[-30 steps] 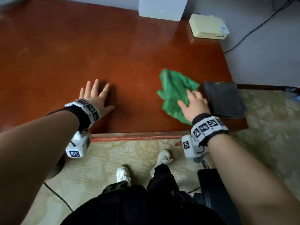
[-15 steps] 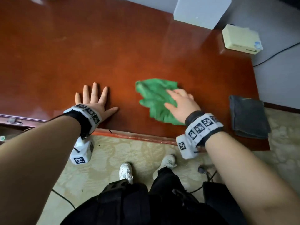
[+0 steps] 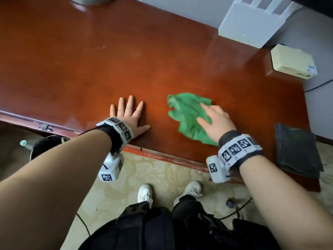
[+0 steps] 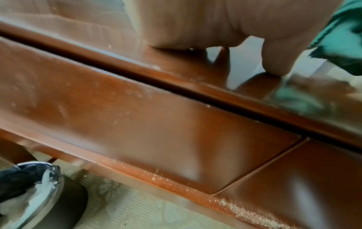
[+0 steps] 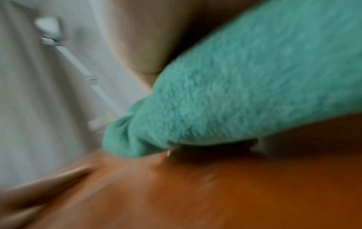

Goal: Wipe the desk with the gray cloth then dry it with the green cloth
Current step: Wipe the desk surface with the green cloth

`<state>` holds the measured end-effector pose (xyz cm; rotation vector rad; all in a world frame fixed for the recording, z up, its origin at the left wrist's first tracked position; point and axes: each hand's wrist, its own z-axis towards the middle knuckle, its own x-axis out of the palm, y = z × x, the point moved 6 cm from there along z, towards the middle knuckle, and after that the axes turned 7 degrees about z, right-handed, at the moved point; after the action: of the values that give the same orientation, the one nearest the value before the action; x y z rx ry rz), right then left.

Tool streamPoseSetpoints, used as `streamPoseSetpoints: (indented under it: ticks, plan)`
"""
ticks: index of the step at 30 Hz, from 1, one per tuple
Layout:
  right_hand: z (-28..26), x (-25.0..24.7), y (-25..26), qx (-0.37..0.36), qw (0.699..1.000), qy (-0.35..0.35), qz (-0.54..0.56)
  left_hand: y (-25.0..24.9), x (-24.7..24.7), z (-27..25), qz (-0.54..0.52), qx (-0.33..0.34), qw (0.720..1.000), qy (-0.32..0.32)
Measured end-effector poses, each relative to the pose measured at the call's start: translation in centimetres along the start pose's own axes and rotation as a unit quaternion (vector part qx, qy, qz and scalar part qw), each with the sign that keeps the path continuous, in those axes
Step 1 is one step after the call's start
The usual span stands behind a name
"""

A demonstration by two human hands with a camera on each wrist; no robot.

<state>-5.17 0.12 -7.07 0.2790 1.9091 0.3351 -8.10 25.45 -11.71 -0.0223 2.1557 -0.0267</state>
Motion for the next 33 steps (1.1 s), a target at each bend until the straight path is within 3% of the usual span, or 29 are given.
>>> streamPoseSetpoints:
  ticks: [2, 3, 5, 7, 9, 11, 13, 14, 15, 17, 19, 21, 22, 23, 26, 29, 31, 32, 33]
  plan:
    - [1.6, -1.5, -3.6, 0.158, 0.984, -0.071, 0.037, 0.8, -0.4, -0.3, -0.054, 0.027, 0.998, -0.008]
    - [1.9, -1.4, -4.6, 0.217, 0.973, -0.069, 0.035, 1.3, -0.7, -0.6, -0.105, 0.042, 0.993, -0.015]
    - [2.3, -0.4, -3.7, 0.222, 0.974, -0.036, 0.014, 2.7, -1.6, -1.5, -0.225, 0.073, 0.971, -0.027]
    - [2.2, 0.9, 0.0, 0.104, 0.994, 0.0, -0.037, 4.1, -1.9, -2.6, -0.288, 0.081, 0.954, -0.035]
    - [1.3, 2.8, 4.3, -0.037, 0.994, 0.053, -0.087, 5.3, -1.5, -3.2, -0.279, 0.077, 0.956, -0.038]
    - [-0.4, 4.8, 7.9, -0.161, 0.969, 0.141, -0.126, 6.7, -1.0, -3.3, -0.254, 0.053, 0.963, -0.068]
    - [-1.6, 5.8, 10.2, -0.249, 0.924, 0.245, -0.157, 8.9, -0.9, -3.4, -0.226, -0.011, 0.967, -0.115]
    - [-1.3, 5.3, 10.7, -0.273, 0.912, 0.261, -0.156, 10.0, -0.5, -3.5, -0.215, -0.054, 0.969, -0.111]
    - [-0.2, 4.3, 11.0, -0.281, 0.92, 0.237, -0.139, 10.9, 0.2, -3.6, -0.196, -0.083, 0.973, -0.089]
    - [3.4, 1.4, 10.4, -0.215, 0.969, 0.099, -0.074, 11.6, 1.6, -3.5, -0.111, -0.095, 0.989, -0.035]
    - [6.8, -0.5, 8.3, -0.035, 0.999, -0.027, -0.022, 11.5, 2.9, -3.4, -0.039, -0.081, 0.996, -0.024]
    - [8.3, 0.3, 6.9, 0.127, 0.991, -0.043, 0.002, 11.4, 3.4, -3.3, -0.029, -0.084, 0.996, -0.033]
    - [8.4, 1.1, 7.2, 0.147, 0.989, -0.03, -0.004, 11.4, 3.5, -3.2, -0.032, -0.087, 0.995, -0.034]
    - [8.1, 1.8, 8.1, 0.121, 0.992, -0.019, -0.021, 11.4, 3.6, -3.1, -0.034, -0.088, 0.995, -0.034]
    - [4.7, 4.7, 12.0, -0.114, 0.987, 0.054, -0.097, 11.6, 3.6, -3.1, -0.048, -0.086, 0.994, -0.05]
    - [-1.0, 7.9, 14.5, -0.297, 0.909, 0.25, -0.152, 11.4, 3.5, -3.3, -0.043, -0.083, 0.993, -0.069]
    - [-2.1, 7.4, 15.0, -0.342, 0.864, 0.339, -0.145, 11.4, 3.3, -3.4, -0.041, -0.083, 0.994, -0.064]
    - [-1.1, 6.4, 15.2, -0.341, 0.873, 0.33, -0.115, 11.4, 3.3, -3.4, -0.039, -0.082, 0.994, -0.055]
    - [0.8, 5.0, 15.2, -0.323, 0.902, 0.277, -0.073, 11.4, 3.3, -3.4, -0.031, -0.081, 0.995, -0.042]
